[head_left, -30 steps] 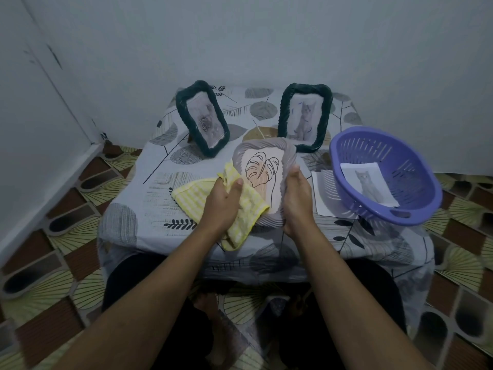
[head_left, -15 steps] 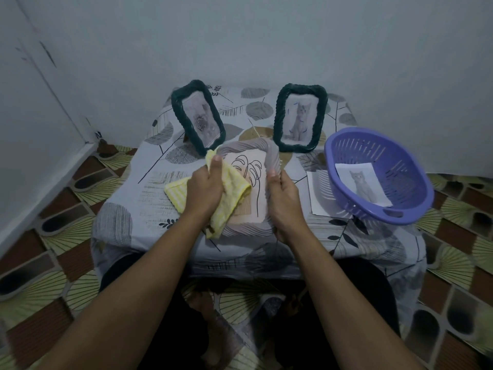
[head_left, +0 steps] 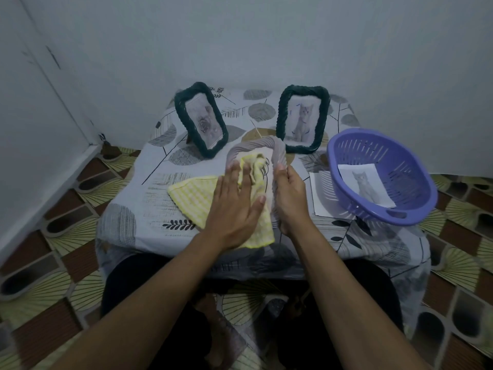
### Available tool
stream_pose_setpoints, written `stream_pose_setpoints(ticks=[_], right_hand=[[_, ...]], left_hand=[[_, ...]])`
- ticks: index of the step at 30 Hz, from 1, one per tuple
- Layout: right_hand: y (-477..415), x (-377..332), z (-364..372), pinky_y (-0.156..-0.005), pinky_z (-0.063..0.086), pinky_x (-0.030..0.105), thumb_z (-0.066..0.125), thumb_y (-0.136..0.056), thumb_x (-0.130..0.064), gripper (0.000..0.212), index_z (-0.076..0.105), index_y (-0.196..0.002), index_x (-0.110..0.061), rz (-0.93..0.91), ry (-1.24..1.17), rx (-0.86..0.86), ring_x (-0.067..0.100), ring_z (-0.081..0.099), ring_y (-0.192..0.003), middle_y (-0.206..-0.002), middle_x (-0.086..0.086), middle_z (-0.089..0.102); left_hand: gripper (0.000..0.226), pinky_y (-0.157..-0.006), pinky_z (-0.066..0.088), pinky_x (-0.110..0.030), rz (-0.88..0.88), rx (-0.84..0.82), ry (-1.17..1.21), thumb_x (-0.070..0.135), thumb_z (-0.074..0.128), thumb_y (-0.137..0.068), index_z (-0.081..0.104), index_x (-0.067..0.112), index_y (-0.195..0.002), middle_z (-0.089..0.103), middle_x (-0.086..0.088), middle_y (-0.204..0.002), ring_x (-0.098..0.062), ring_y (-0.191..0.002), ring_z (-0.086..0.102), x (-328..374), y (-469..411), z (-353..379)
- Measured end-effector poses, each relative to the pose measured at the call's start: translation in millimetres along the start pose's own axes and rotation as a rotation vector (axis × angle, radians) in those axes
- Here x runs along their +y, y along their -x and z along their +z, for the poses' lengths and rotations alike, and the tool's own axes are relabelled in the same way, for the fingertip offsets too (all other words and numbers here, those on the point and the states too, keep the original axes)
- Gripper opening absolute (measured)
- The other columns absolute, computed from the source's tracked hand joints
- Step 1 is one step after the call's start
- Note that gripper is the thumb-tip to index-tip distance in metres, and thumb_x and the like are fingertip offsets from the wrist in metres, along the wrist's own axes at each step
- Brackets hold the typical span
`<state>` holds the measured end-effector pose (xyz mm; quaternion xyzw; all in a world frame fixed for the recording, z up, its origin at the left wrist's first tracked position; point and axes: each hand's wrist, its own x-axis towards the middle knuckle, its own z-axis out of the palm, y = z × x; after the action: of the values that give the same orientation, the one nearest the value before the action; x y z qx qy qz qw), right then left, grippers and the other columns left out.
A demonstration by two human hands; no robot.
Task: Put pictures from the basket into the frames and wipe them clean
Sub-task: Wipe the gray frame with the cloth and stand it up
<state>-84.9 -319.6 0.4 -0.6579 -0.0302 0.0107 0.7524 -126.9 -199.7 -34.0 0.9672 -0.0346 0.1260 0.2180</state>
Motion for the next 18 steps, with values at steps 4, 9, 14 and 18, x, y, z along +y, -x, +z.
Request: stream_pose_setpoints(ticks=[4, 9, 14, 18], right_hand=[[4, 1, 2, -0.067, 0.050, 0.028, 0.042, -0.107, -0.031, 0.027, 0.063, -0.097, -0.020, 0.011, -0.013, -0.050, 0.003, 0.059, -0.066, -0.070, -0.013, 0.065], [12, 4, 14, -0.058, 0.036, 0.020, 0.042, -0.107, -0.029, 0.034, 0.057, -0.103, 0.002, 0.006, -0.055, -0.118, 0.008, 0.041, -0.058, -0.064, -0.006, 0.048], [10, -3, 8, -0.056, 0.039, 0.016, 0.039, -0.108, -0.024, 0.028, 0.055, -0.086, -0.020, 0.007, -0.012, -0.136, -0.005, 0.048, -0.051, -0.052, -0.019, 0.053], [7, -7, 2, -0.078, 0.053, 0.025, 0.040, -0.108, -0.026, 0.029, 0.067, -0.104, -0.017, 0.013, -0.027, -0.101, 0.009, 0.071, -0.091, -0.095, -0.005, 0.075]], left_hand=[[0.075, -0.122, -0.012, -0.044, -0.046, 0.037, 0.020, 0.062, 0.005, -0.098, -0.017, 0.022, -0.157, -0.025, -0.004, -0.164, -0.019, -0.148, -0.029, -15, -14, -10], [0.063, -0.122, 0.001, -0.054, -0.341, 0.167, 0.101, 0.054, 0.017, -0.104, 0.007, 0.025, -0.160, -0.003, -0.012, -0.167, -0.035, -0.152, -0.005, -28, -57, -41], [0.066, -0.122, 0.012, -0.051, -0.215, 0.215, 0.050, 0.053, 0.016, -0.104, 0.017, 0.014, -0.157, 0.016, -0.020, -0.162, -0.035, -0.151, 0.012, -10, -48, -35], [0.067, -0.124, -0.004, -0.041, 0.108, 0.077, -0.030, 0.051, 0.012, -0.104, -0.008, 0.018, -0.158, -0.011, -0.011, -0.166, -0.020, -0.153, -0.015, -3, -24, -16]])
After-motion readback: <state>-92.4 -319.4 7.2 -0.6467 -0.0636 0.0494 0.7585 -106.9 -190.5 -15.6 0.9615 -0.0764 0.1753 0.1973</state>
